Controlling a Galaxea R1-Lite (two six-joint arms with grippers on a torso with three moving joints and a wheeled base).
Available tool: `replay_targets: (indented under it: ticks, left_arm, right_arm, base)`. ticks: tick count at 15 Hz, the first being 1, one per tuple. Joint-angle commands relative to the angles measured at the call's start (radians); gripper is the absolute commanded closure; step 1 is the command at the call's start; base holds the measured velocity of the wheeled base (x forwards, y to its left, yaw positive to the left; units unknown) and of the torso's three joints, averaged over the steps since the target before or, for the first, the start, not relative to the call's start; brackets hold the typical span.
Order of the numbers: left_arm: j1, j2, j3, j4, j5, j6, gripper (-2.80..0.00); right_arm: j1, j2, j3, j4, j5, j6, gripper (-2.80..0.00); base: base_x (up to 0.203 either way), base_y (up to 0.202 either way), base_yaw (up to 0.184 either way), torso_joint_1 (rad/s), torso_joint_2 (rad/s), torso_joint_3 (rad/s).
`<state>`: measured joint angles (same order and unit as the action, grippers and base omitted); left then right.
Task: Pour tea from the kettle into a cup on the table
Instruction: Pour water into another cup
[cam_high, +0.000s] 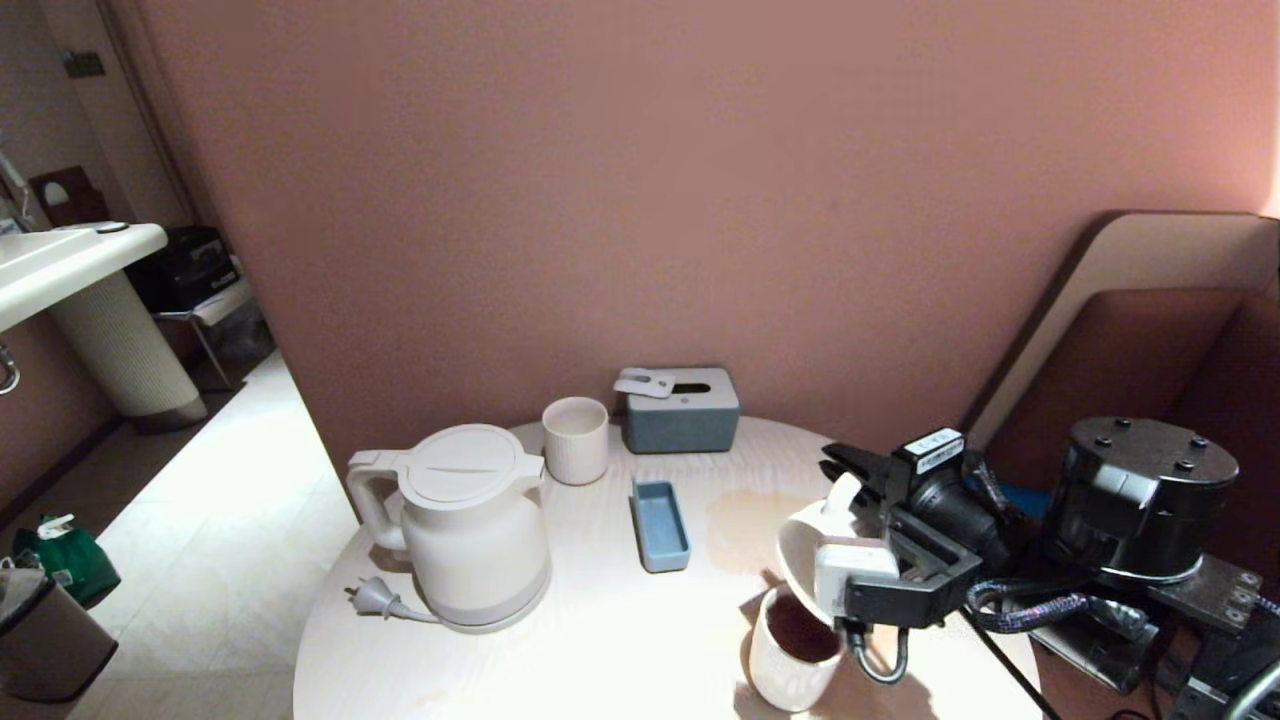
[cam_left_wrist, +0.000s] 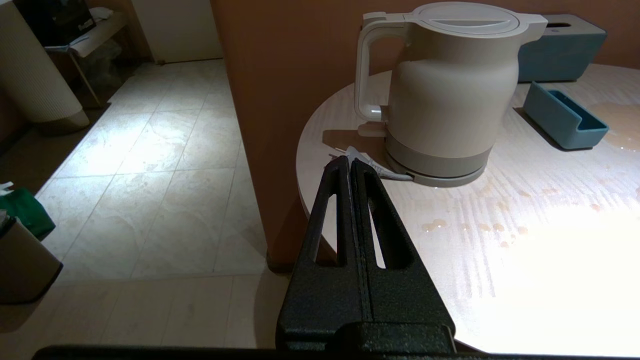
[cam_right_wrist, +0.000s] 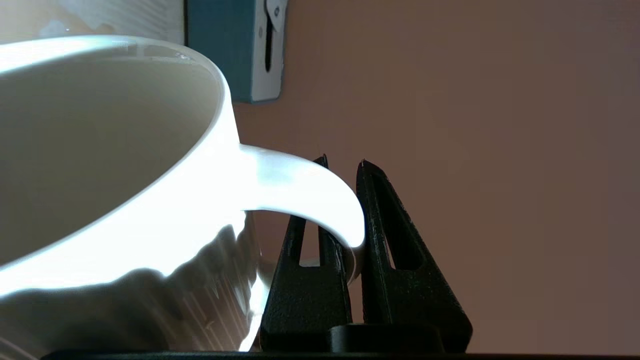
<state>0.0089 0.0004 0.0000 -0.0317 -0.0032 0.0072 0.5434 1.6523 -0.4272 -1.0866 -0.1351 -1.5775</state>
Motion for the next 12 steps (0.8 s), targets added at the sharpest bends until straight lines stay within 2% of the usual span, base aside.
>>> replay_targets:
  ticks: [1,7,12]
  left_arm:
    - [0.000,0.001,0.000,-0.001,0.000,0.000,0.00]
    - [0.000,0.000,0.000,-0.001,0.000,0.000,0.00]
    - [0.000,0.001,0.000,-0.001,0.000,0.000,0.00]
  right_arm:
    - [-0.017,-0.012,0.002,-0.007,-0.022,0.092,0.00]
    - [-0.138,-0.033,0.045,-0.016,-0.032,0.368,0.00]
    - [-0.215,-0.008,0.053,-0.090,-0.008,0.675,0.00]
  base:
    - [0.000,0.000,0.000,0.000,0.00,0.000]
    - [0.000,0.000,0.000,0.000,0.00,0.000]
    - [0.000,0.000,0.000,0.000,0.00,0.000]
